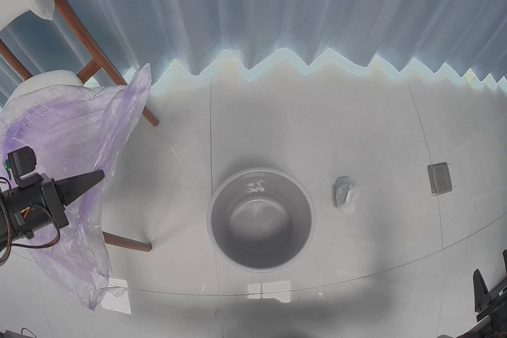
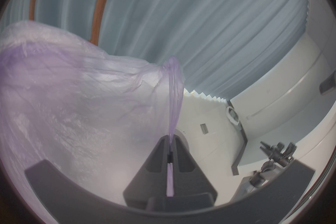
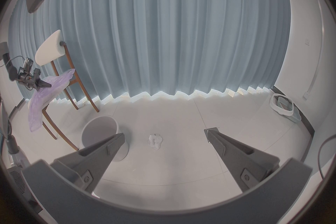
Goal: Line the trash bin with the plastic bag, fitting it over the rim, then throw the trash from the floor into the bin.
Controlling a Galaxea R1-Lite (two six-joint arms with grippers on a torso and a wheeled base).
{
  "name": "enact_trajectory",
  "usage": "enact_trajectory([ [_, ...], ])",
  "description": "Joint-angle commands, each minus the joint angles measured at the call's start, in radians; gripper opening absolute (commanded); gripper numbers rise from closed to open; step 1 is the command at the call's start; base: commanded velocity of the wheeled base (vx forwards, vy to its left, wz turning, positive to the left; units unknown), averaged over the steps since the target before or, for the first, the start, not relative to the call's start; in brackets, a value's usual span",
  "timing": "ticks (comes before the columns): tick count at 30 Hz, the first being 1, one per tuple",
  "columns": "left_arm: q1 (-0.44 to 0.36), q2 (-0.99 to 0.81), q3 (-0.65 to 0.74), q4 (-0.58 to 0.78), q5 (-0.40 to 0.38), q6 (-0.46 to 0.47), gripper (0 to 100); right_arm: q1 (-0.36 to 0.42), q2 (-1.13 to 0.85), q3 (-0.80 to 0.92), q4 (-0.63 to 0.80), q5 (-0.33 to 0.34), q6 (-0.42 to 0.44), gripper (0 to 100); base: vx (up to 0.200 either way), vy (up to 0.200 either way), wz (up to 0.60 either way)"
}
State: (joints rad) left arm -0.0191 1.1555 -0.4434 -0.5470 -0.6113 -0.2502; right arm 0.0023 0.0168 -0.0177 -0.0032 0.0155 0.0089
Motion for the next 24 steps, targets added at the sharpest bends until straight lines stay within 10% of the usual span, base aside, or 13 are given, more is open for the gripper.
enact_trajectory([
  [1, -0.008, -0.025, 0.109, -0.105, -0.018, -0.101, 0, 0.001, -0.017, 0.018, -0.001, -0.002, 0.005, 100, 0.000, 0.000, 0.00],
  [12, -0.008, -0.036, 0.189, -0.432, -0.019, -0.612, 0, 0.001, -0.017, 0.018, -0.001, -0.002, 0.013, 100, 0.000, 0.000, 0.00],
  [24, -0.203, -0.053, 0.183, -0.465, -0.024, -0.641, 0, 0.001, -0.017, 0.018, -0.003, -0.002, 0.014, 100, 0.000, 0.000, 0.00],
])
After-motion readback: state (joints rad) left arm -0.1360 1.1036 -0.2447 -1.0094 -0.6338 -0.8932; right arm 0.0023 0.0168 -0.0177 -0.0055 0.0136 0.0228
